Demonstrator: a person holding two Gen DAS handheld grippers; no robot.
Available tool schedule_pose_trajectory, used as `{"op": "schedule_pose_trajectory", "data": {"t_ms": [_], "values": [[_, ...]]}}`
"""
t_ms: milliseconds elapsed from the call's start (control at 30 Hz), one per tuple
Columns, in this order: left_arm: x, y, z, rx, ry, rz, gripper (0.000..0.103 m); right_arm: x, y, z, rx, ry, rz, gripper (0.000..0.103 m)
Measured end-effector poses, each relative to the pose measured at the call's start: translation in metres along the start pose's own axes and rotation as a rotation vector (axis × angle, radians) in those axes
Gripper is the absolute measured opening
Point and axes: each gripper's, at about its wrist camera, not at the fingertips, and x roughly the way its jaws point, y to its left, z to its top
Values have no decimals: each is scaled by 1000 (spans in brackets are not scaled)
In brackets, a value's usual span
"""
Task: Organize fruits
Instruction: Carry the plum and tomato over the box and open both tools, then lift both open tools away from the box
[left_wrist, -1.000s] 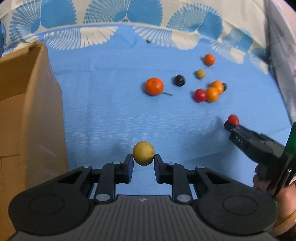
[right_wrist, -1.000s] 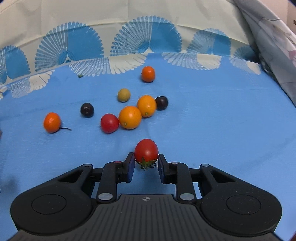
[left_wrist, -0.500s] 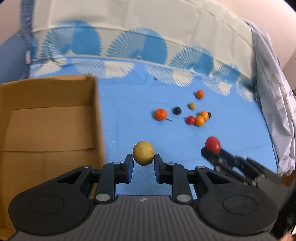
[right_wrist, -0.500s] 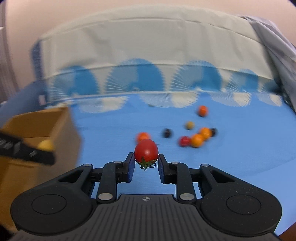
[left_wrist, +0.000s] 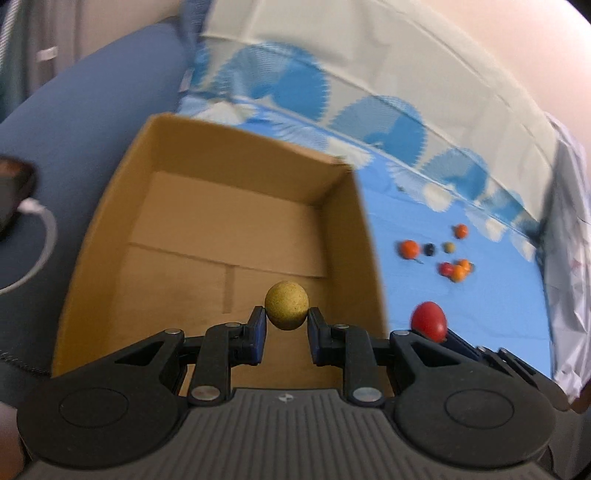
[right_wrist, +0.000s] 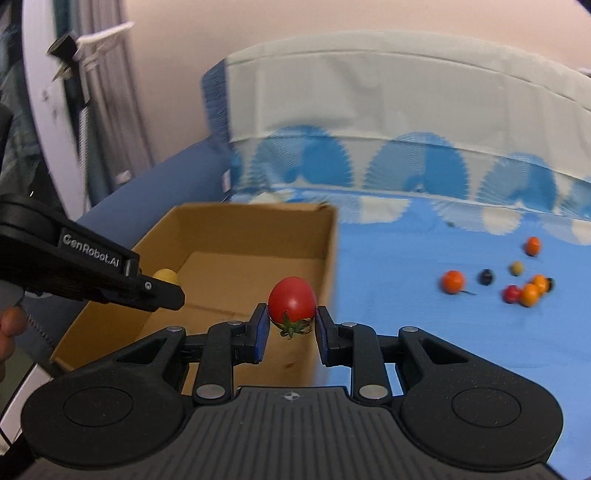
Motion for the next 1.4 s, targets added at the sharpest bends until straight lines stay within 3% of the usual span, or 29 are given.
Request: {"op": "schedule_pose_trajectory", "data": {"t_ms": [267,500,867,933,967,1000,1033,1100,1233,1400], "values": [[16,37,1,-21,16,106,26,32,40,-4,-86,78,32,28],[35,50,-5,11,66,209,26,65,49,-13,-141,160,23,28],[55,60,-8,34,96,276,26,83,50,-16,-173,200,15,28],[53,58,-6,48,82,268,40,84,49,-13,-172,197,26,30],[50,55,-5,60,69,265,67,83,48,-10,-169,190,30,35],[47,53,-3,63,51,271,93,82,48,-7,-168,181,30,53],[42,51,-2,64,21,279,99,79,48,-4,-168,166,24,70],[28,47,-1,72,-44,269,103,69,48,4,-169,121,-4,84],[14,43,-4,88,-34,252,103,43,50,9,-211,79,-26,98],[-5,37,-27,112,-3,270,103,7,57,-3,-194,100,-10,100]]}}
